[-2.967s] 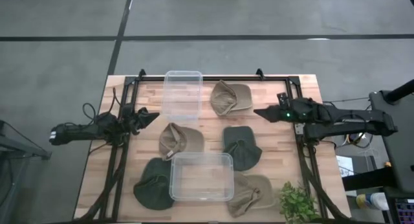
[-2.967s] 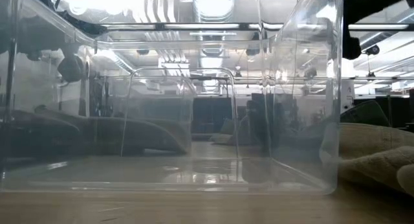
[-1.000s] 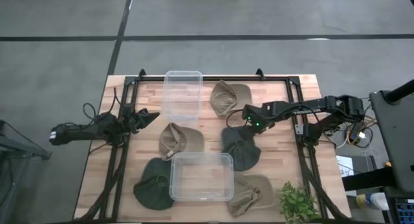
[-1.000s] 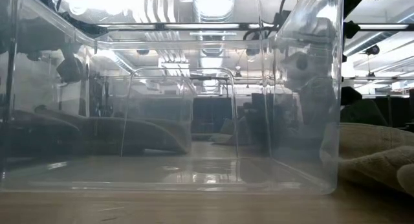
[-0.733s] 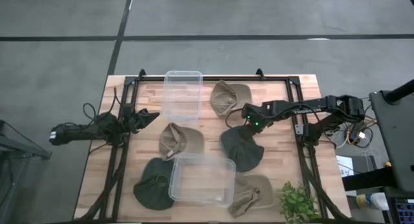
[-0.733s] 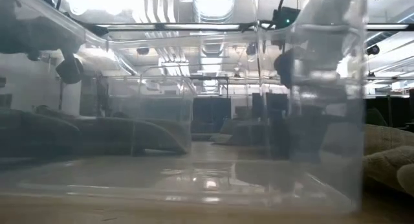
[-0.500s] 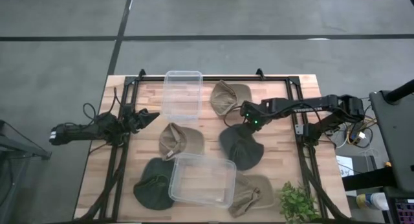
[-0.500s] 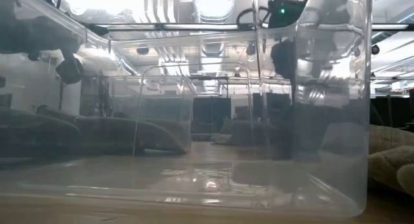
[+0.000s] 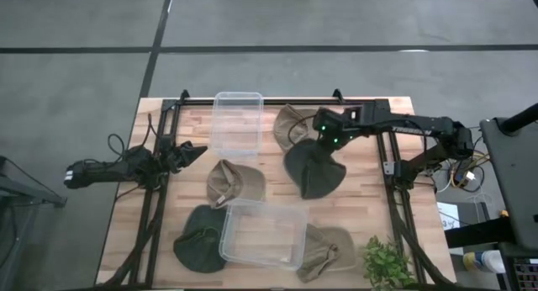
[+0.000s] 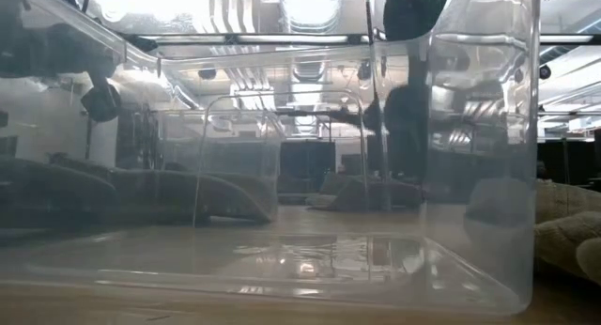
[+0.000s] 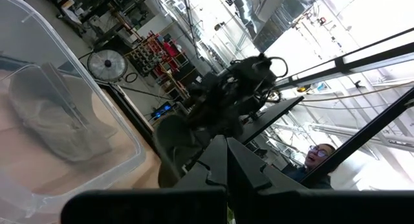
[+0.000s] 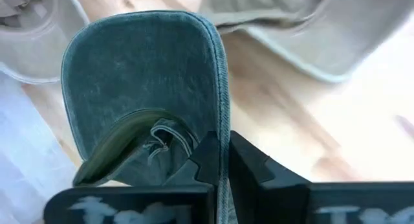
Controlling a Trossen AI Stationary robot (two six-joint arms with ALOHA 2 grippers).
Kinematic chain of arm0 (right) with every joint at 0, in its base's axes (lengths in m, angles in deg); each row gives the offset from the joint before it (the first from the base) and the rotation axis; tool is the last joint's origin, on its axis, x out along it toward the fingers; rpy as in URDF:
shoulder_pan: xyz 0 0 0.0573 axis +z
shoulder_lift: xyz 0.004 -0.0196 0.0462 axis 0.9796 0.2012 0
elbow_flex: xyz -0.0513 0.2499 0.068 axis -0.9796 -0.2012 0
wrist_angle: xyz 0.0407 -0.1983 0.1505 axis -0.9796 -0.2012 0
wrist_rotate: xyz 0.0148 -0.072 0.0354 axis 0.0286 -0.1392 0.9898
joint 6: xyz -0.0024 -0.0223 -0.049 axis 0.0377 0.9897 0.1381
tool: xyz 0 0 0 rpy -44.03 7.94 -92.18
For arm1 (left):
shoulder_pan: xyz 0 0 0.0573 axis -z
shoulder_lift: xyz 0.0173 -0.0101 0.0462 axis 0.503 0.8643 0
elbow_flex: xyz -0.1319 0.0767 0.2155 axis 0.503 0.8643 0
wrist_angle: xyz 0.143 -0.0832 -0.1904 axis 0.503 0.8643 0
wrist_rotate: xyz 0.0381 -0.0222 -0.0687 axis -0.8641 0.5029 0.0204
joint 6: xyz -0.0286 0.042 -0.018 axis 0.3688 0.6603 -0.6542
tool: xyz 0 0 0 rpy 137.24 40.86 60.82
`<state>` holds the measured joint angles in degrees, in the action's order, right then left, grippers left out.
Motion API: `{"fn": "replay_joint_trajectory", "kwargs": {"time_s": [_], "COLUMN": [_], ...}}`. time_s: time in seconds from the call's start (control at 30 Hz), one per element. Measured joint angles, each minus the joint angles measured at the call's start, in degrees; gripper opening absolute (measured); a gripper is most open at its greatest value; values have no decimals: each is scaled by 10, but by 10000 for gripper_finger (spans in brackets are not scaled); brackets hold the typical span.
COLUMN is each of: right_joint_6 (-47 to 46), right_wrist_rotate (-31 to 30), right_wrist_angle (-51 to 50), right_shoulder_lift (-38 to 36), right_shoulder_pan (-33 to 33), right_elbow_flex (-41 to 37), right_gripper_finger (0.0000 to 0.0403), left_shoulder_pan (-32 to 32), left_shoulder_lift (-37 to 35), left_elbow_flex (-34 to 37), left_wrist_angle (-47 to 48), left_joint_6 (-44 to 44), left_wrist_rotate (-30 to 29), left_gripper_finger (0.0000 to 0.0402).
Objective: Pick & Place hat
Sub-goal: Put the top blue cap into the bottom transparent bin
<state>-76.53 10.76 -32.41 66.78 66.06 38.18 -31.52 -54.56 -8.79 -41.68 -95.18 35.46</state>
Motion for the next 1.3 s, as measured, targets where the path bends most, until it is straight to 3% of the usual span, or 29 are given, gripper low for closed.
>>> {"fn": "replay_joint_trajectory", "kwargs": {"time_s": [0.13,0.27,0.57,0.67,0.87,1.3], "right_joint_6": [43,58,75,122,118,123], "right_wrist_rotate": [-26,-15,96,150,237,359], "right_wrist_angle": [-48,-63,-65,-40,35,54], "right_shoulder_lift": [0,0,1,2,21,174], "right_shoulder_pan": [-12,-25,-31,-31,-22,47], "right_elbow_flex": [64,124,242,268,294,405], "right_gripper_finger": [12,12,12,12,12,13], "left_shoulder_pan": [0,0,0,0,0,0], "left_shoulder_lift": [0,0,0,0,0,0], "left_elbow_flex": [0,0,0,0,0,0], "left_wrist_angle": [0,0,0,0,0,0], "left_joint_6": [0,0,0,0,0,5], "left_wrist_rotate": [0,0,0,-3,-15,-42], "left_gripper_finger": [0,0,0,0,0,0]}}
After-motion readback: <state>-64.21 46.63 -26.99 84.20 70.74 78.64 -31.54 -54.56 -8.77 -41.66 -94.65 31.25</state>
